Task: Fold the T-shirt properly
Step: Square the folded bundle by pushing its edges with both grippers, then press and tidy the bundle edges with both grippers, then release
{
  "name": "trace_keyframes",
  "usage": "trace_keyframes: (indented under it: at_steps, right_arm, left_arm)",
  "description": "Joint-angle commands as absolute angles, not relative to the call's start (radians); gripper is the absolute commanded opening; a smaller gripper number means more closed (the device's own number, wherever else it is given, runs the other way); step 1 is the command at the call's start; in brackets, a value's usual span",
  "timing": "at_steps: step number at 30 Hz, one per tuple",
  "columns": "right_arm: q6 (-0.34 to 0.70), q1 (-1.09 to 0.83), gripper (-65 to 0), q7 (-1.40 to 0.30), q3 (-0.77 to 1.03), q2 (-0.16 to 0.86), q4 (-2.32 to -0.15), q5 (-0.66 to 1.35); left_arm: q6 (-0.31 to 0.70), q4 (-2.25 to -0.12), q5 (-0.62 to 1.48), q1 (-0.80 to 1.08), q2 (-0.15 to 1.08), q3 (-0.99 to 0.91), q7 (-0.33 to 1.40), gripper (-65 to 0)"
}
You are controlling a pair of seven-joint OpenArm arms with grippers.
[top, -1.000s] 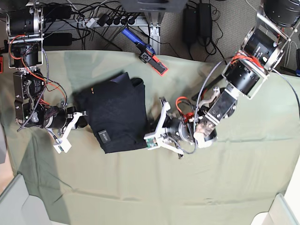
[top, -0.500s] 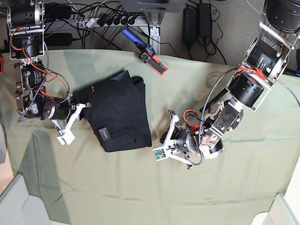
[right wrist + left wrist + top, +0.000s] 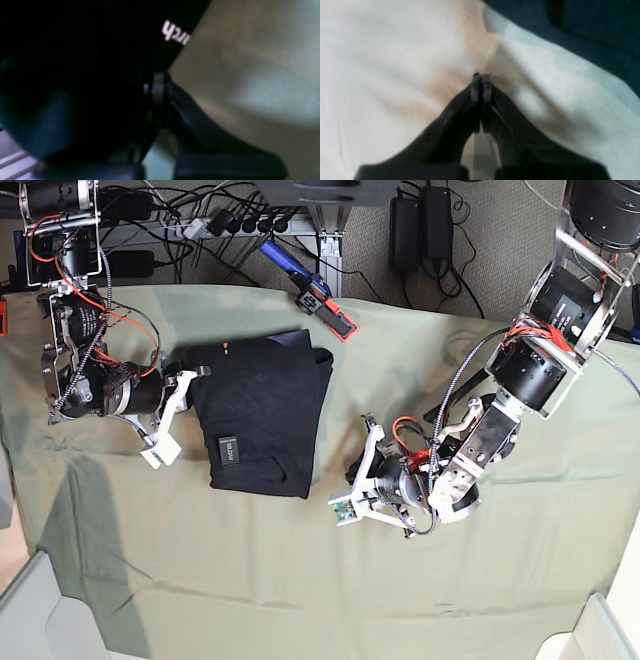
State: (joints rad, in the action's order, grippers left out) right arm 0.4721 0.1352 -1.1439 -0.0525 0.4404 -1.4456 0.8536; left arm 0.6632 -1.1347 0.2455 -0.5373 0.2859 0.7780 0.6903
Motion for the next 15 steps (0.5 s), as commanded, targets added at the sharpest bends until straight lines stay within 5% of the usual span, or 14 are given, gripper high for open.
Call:
trace_keyframes:
  at_steps: [1,15]
  right_arm:
    - [0.55,0.153,-65.0,-1.143,-0.045,0.451,-1.465,0.859]
    - [0.551,0.228,-65.0,-1.15,0.151,0.511,-1.467,0.925]
  left_arm:
    - [0.67,-1.18,0.265,-0.567,0.303,0.77,0.691,-65.0]
    - [0.579,-1.771,0.408,-0.457,0.451,0.642,0.882,-65.0]
